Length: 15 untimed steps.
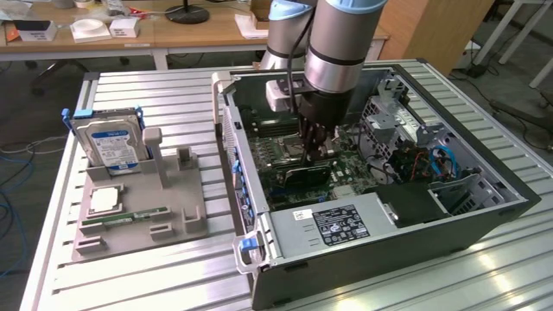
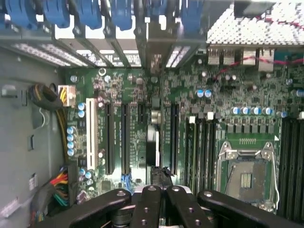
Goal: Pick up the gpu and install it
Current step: 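Press down on the gpu until it lock into place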
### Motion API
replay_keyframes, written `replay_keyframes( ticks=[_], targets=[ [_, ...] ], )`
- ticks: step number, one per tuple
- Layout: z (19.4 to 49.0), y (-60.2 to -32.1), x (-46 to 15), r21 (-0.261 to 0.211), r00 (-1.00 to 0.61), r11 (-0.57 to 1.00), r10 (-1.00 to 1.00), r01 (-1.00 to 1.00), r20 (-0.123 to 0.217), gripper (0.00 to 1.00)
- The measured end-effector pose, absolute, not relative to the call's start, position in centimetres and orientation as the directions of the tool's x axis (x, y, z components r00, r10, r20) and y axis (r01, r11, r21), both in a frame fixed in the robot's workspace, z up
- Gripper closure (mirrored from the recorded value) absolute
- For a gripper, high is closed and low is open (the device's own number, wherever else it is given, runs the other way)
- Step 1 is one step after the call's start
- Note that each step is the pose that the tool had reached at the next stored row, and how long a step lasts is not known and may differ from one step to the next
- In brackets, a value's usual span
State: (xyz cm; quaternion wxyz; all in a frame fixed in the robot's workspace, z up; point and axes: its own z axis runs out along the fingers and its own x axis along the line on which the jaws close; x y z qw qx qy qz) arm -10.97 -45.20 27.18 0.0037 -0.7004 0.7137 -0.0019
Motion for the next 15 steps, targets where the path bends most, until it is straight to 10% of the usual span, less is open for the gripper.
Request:
replay_keyframes(
  ticks=[15],
  targets=[
    [27.2,-45.2,-13.6,0.033,-0.019,0.019,-1.0,-0.999,-0.002,0.9]
  ],
)
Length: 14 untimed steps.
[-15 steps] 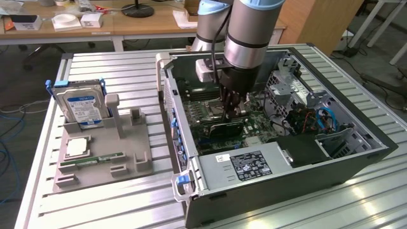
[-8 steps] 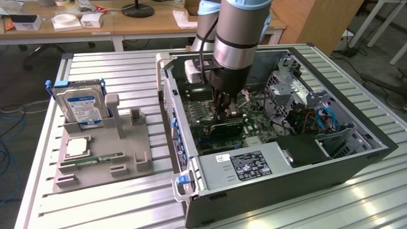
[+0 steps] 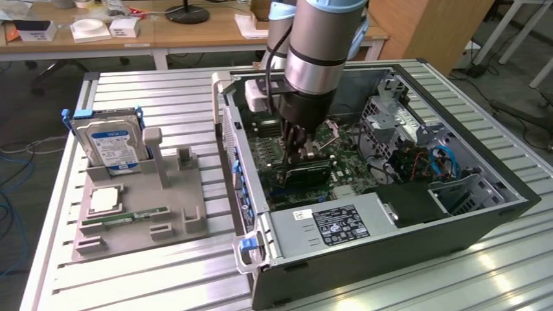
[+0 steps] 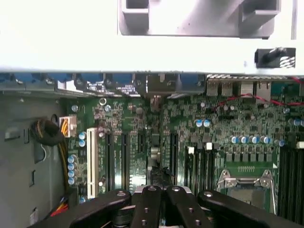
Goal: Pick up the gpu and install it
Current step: 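Press down on the gpu until it lock into place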
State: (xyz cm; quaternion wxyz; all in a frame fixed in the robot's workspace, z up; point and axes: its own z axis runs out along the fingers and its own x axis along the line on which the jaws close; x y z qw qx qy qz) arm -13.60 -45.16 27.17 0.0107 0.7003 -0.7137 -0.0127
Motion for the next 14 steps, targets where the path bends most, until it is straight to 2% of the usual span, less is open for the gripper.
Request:
replay_keyframes(
  ticks=[9,14],
  targets=[
    [27.17,-44.96,-13.63,0.123,-0.019,0.019,-1.0,-0.992,-0.001,0.9],
    [27.17,-44.8,-13.63,0.207,-0.019,0.019,-1.0,-0.978,0.001,0.9]
  ],
)
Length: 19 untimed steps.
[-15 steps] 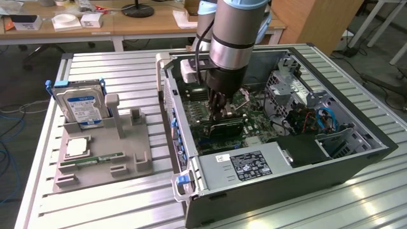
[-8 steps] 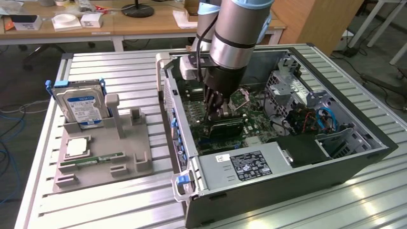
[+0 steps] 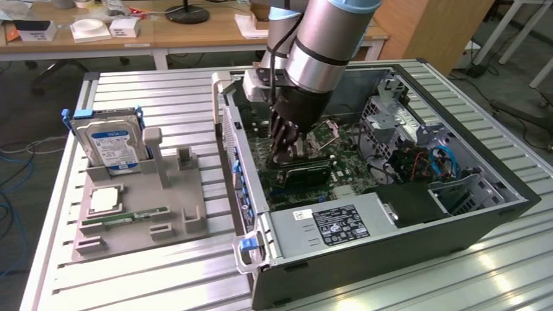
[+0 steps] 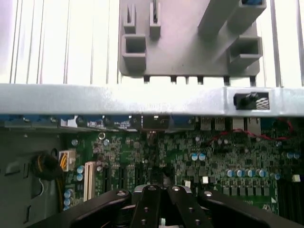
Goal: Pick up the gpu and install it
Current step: 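Press down on the gpu until it lock into place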
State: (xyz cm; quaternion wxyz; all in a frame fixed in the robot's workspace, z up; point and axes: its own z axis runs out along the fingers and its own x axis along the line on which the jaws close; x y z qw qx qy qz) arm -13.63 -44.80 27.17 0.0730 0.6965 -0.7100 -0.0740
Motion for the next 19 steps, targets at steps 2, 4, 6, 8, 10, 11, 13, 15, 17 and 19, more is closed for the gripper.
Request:
replay_keyframes(
  ticks=[2,4,6,8,10,11,13,15,17,19],
  targets=[
    [27.2,-44.7,-13.6,0.242,-0.019,0.019,-1.0,-0.97,0.001,0.9],
    [27.2,-44.6,-13.6,0.273,-0.019,0.019,-1.0,-0.962,0.002,0.9],
    [27.2,-44.4,-13.6,0.3,-0.019,0.019,-1.0,-0.954,0.002,0.9],
    [27.2,-44.2,-13.6,0.321,-0.019,0.019,-1.0,-0.947,0.003,0.9],
    [27.2,-43.8,-13.6,0.336,-0.019,0.019,-1.0,-0.942,0.003,0.9],
    [27.2,-43.6,-13.6,0.343,-0.019,0.019,-1.0,-0.939,0.004,0.9],
    [27.2,-43.2,-13.6,0.349,-0.019,0.019,-1.0,-0.937,0.005,0.9],
    [27.2,-43.0,-13.6,0.35,-0.019,0.02,-1.0,-0.937,0.007,0.9],
    [27.2,-43.0,-13.7,0.35,-0.019,0.02,-1.0,-0.937,0.007,0.9],
    [27.2,-43.0,-13.7,0.35,-0.018,0.02,-1.0,-0.936,0.007,0.9]
  ],
)
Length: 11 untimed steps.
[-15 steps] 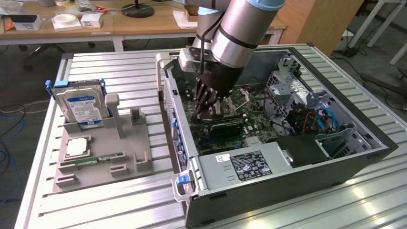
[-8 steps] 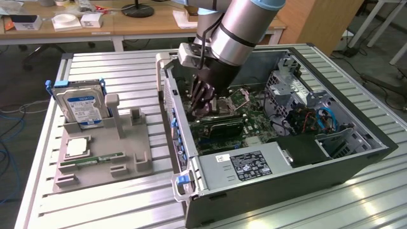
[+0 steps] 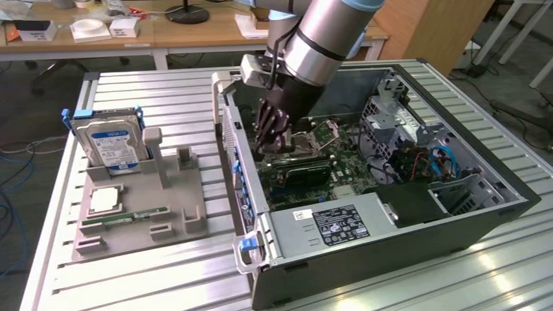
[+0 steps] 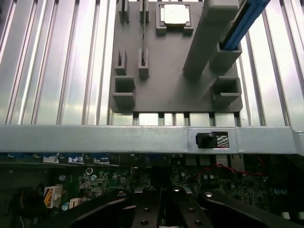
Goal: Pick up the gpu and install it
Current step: 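Press down on the gpu until it lock into place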
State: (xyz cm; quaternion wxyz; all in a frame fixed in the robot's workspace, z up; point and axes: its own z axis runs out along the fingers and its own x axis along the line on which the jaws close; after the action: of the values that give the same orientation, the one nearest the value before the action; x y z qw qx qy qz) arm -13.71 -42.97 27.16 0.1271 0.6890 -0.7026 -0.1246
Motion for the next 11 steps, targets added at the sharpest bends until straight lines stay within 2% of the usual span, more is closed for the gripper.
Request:
replay_keyframes(
  ticks=[11],
  targets=[
    [27.16,-43.89,-13.8,0.35,-0.016,0.017,-1.0,-0.937,0.007,0.9]
  ],
)
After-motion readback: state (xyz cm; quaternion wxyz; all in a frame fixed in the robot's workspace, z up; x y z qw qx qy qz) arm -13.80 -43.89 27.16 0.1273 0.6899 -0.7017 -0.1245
